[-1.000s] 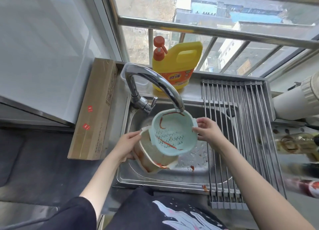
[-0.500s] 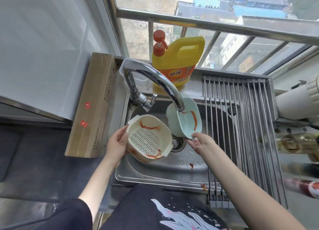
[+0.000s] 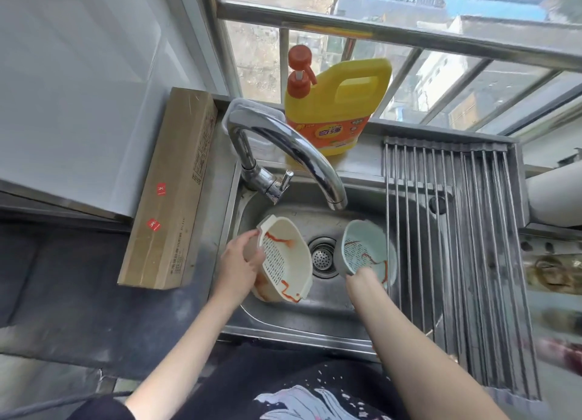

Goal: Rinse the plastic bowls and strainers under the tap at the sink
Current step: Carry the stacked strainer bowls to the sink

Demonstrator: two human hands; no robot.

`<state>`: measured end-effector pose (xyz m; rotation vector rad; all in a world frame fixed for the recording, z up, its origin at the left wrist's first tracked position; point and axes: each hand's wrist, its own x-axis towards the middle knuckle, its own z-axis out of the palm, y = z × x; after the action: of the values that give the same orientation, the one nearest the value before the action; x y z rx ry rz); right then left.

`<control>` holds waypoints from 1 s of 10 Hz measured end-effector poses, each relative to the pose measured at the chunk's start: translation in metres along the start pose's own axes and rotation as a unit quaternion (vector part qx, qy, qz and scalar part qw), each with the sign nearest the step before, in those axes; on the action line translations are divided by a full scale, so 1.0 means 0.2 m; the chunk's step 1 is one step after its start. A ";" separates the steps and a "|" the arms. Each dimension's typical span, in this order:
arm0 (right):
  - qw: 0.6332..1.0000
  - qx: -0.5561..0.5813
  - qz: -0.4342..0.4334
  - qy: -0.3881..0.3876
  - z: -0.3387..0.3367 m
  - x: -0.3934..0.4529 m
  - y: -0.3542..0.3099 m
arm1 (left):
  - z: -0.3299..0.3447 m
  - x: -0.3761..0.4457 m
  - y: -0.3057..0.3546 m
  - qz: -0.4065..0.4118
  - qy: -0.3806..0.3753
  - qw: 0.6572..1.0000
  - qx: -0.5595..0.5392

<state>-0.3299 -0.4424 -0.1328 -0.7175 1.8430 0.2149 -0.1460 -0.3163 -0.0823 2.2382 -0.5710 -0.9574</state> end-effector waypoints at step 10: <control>0.940 -0.217 -0.258 0.047 0.16 -0.03 0.04 | 0.05 0.03 0.01 -0.061 -0.063 0.986 -0.139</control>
<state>-0.3078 -0.4194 -0.1408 -1.5131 1.6409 0.2452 -0.1504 -0.3255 -0.0891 1.9911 -0.3324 -1.1719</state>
